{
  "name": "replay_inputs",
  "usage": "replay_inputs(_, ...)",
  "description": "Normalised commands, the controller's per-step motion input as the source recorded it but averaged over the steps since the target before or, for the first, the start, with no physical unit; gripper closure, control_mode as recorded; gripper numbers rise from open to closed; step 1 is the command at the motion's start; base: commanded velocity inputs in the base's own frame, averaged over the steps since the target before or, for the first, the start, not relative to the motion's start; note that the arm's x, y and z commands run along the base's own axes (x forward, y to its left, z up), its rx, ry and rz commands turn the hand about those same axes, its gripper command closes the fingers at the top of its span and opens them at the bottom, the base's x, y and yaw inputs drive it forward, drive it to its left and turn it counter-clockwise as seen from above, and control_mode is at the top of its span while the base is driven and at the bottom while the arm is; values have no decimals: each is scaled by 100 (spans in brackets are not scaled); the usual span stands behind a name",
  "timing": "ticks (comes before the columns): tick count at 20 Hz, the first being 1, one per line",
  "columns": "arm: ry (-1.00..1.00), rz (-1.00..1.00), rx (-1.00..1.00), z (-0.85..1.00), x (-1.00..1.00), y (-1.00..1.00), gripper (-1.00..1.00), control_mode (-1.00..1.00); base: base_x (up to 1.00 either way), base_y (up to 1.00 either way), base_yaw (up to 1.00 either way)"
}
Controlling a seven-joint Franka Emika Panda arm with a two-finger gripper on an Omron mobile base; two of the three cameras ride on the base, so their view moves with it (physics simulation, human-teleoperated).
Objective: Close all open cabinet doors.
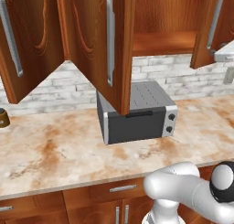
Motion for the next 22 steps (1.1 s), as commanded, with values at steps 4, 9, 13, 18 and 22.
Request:
replay_inputs(4, 0, 0, -9, -14, 65, 11, -100, -100, 0, 0, 0)
replay_inputs(9, 0, 0, -7, -11, 70, 15, -100, -100, 0, 0, 0)
replay_inputs(13, 0, 0, -7, -17, 62, 23, -100, -100, 0, 0, 0)
replay_inputs(18, 0, 0, -7, -30, 44, 27, -100, -100, 0, 0, 0)
replay_inputs(22, 0, 0, -6, -39, 34, 26, -100, -100, 0, 0, 0)
